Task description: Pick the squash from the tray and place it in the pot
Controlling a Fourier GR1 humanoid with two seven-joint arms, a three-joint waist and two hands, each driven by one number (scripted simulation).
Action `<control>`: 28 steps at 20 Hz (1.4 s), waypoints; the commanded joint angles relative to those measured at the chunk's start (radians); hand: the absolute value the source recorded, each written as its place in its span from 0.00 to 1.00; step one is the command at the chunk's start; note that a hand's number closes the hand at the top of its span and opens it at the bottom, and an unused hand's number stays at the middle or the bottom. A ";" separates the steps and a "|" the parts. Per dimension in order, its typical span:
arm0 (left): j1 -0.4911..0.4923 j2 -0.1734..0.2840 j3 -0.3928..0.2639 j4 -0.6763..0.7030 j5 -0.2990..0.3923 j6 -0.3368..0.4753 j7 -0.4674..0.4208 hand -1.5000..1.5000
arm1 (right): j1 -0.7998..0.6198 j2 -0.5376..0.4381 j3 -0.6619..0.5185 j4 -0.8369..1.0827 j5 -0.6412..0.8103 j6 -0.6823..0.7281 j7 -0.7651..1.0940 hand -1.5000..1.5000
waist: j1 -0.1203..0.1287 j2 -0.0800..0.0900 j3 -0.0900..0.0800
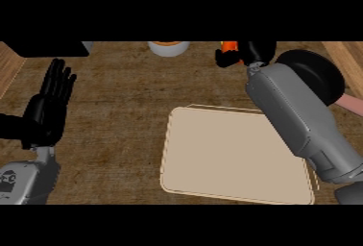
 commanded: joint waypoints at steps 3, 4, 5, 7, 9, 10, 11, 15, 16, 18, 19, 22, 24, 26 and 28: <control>-0.021 -0.003 0.002 -0.003 -0.012 0.014 0.008 0.50 | -0.147 0.018 0.013 -0.007 0.222 -0.078 0.465 1.00 | -0.009 0.005 0.005; -0.001 -0.026 -0.018 0.001 -0.027 0.020 -0.014 0.50 | -0.136 -0.015 0.017 -0.013 0.252 -0.056 0.500 1.00 | -0.011 0.008 0.005; -0.060 -0.008 0.000 -0.004 0.000 0.007 0.035 0.50 | -0.170 -0.003 0.014 0.009 0.274 -0.020 0.549 1.00 | 0.002 0.015 0.006; 0.026 -0.012 0.006 0.003 -0.005 -0.012 -0.024 0.50 | -0.101 -0.048 0.013 -0.080 0.287 0.034 0.580 1.00 | -0.002 0.014 0.007; -0.002 -0.002 0.020 0.002 0.006 -0.021 -0.004 0.50 | -0.081 -0.110 -0.028 -0.128 0.252 0.115 0.559 1.00 | -0.002 0.016 0.007; -0.040 0.008 0.033 -0.004 0.014 -0.019 0.026 0.50 | -0.034 -0.111 -0.023 -0.133 0.263 0.112 0.554 1.00 | 0.001 0.019 0.007; 0.029 0.005 0.024 -0.015 -0.004 -0.029 -0.024 0.50 | 0.010 -0.153 -0.042 -0.193 0.232 0.138 0.534 1.00 | -0.003 0.016 0.007; -0.036 -0.017 0.019 0.014 -0.027 0.004 0.006 0.50 | 0.149 -0.246 -0.082 -0.328 0.205 0.151 0.489 1.00 | -0.007 0.019 0.008; 0.003 -0.033 -0.004 -0.011 -0.041 0.006 -0.007 0.50 | 0.125 -0.306 -0.139 -0.291 0.160 0.154 0.416 1.00 | 0.003 0.021 0.008; 0.004 -0.024 0.025 -0.018 -0.018 -0.003 0.002 0.50 | 0.265 -0.340 -0.151 -0.393 0.155 0.099 0.406 1.00 | -0.004 0.019 0.008; 0.003 -0.009 0.028 -0.036 -0.011 -0.023 0.021 0.50 | 0.299 -0.356 -0.162 -0.424 0.155 0.097 0.390 1.00 | 0.001 0.020 0.008; -0.019 -0.009 0.043 -0.030 0.001 -0.050 0.011 0.50 | 0.273 -0.391 -0.251 -0.332 0.089 0.115 0.255 1.00 | 0.018 0.026 0.008; 0.007 -0.022 0.014 -0.071 -0.026 -0.027 0.048 0.50 | 0.267 -0.404 -0.295 -0.233 0.054 0.083 0.149 1.00 | 0.028 0.028 0.008; 0.008 -0.069 -0.010 -0.047 -0.058 -0.004 -0.002 0.50 | 0.334 -0.390 -0.309 -0.222 0.069 0.016 0.112 1.00 | 0.024 0.028 0.008; -0.010 -0.058 -0.017 -0.120 -0.077 0.027 0.086 0.50 | 0.277 -0.357 -0.320 -0.154 0.086 0.023 0.101 1.00 | 0.031 0.028 0.008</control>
